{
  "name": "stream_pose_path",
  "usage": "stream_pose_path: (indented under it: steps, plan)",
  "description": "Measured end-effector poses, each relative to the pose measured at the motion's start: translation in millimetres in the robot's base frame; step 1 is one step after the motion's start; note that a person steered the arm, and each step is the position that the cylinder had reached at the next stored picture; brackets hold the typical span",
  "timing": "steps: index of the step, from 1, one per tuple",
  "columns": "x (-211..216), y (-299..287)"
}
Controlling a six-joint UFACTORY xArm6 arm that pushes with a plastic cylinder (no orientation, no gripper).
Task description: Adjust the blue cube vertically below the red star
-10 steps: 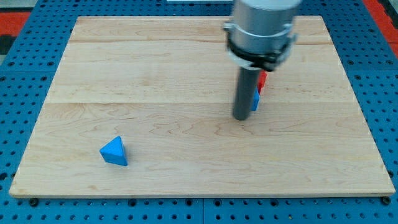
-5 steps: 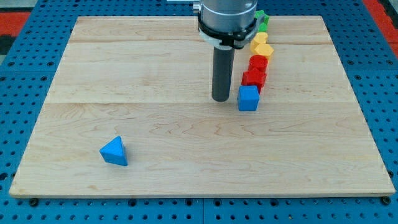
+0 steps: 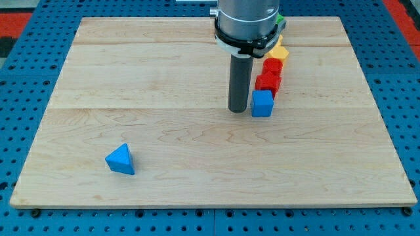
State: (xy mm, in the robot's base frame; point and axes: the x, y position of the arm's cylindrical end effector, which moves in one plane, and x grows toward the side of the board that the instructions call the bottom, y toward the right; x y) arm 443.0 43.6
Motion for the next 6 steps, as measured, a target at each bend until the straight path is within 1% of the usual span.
stream_pose_path:
  steps: [1, 2, 6]
  plan:
    - [-7.6, 11.5]
    - [-3.3, 16.8]
    - [-3.4, 12.7]
